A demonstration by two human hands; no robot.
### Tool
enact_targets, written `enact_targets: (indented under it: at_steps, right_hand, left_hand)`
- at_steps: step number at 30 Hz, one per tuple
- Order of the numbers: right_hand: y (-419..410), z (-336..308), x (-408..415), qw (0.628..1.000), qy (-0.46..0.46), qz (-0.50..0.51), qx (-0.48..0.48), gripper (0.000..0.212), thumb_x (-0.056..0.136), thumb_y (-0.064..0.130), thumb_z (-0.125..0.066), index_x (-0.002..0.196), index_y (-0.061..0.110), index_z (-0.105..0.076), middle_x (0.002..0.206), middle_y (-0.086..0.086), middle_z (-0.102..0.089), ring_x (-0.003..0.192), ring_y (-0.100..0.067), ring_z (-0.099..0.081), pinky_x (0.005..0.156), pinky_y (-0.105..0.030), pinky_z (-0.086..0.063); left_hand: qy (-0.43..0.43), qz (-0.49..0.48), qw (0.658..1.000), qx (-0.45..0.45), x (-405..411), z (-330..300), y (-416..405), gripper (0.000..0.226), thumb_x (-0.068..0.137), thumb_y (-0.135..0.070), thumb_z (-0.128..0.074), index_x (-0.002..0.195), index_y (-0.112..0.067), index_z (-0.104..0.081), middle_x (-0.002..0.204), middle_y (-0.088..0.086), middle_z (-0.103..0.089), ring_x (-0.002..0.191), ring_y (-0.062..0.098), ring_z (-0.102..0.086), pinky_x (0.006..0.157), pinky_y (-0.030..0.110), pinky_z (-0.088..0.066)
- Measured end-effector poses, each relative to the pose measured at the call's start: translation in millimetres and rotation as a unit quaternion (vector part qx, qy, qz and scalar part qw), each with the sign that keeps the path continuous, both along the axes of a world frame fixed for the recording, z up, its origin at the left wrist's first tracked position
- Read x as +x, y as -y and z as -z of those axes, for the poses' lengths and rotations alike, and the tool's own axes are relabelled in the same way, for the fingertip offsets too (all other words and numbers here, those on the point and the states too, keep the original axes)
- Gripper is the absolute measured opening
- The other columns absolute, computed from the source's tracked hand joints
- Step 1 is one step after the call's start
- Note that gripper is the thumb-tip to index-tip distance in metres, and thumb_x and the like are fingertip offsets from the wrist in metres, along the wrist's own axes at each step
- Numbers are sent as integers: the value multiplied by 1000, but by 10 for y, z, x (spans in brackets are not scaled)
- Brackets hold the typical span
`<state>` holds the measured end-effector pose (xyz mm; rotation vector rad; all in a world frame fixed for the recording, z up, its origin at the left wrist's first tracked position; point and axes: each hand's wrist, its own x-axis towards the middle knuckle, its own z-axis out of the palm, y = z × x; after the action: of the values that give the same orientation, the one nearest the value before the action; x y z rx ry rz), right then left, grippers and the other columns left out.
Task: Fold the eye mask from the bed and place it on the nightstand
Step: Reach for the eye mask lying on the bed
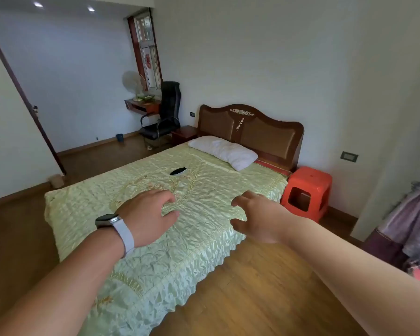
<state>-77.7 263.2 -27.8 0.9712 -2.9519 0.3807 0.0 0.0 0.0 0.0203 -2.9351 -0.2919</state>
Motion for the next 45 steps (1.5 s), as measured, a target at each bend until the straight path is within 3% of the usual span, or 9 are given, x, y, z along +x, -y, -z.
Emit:
enact_targets:
  at_steps: [10,24,27,29,33,40,45]
  right_hand:
    - [149,11,-491,1000,3,5,-5,53,86,52,-53,132,26,-44,129,1,-48,105,-22,-53,81,-38,-48]
    - [811,-131,-1786,998,-13,36,-40,47,86,49,-54,127,26,-49,122,1,-54,94,-17,-55,79,-37,-50]
    - [925,-119,-2060,997,-27,42,-54,47,85,50,-55,126,27,-50,122,2,-55,88,-13,-52,77,-35,-50]
    - [992,-81,-2248,997,-33,41,-58,47,85,50,-55,126,27,-50,123,2,-55,91,-14,-54,76,-34,-49]
    - [1072,23,-2597,998,-20,29,-55,47,85,51,-55,125,27,-50,121,3,-56,95,-16,-56,78,-35,-49]
    - [1002,184,-3453,997,-8,2,-83,45,87,49,-54,125,26,-52,123,3,-58,105,-18,-57,84,-38,-50]
    - [788,259,-4252,994,3,-21,-109,44,87,45,-56,125,23,-53,122,1,-59,104,-17,-57,85,-35,-49]
  left_hand:
    - [10,-8,999,30,-519,157,88,45,89,-52,-51,129,-30,-54,135,-7,-57,113,17,-57,87,34,-50]
    - [21,21,998,52,-2012,70,771,43,89,-50,-53,126,-28,-56,135,-5,-58,117,16,-57,89,32,-49]
    - [12,26,998,53,-2319,53,905,42,90,-49,-53,126,-29,-56,137,-6,-57,106,14,-58,82,29,-47]
    - [6,25,998,54,-2509,76,981,43,90,-49,-53,128,-29,-55,137,-7,-56,96,13,-57,77,28,-44]
    - [31,27,998,54,-2796,193,1068,42,90,-50,-53,126,-30,-56,134,-8,-58,112,14,-58,85,30,-49]
    - [65,-14,997,48,-3467,310,1066,46,89,-51,-54,129,-29,-55,136,-7,-56,116,14,-58,92,34,-50]
    - [59,-35,997,23,-4190,271,789,48,89,-52,-52,131,-30,-52,138,-7,-57,114,16,-59,87,33,-51]
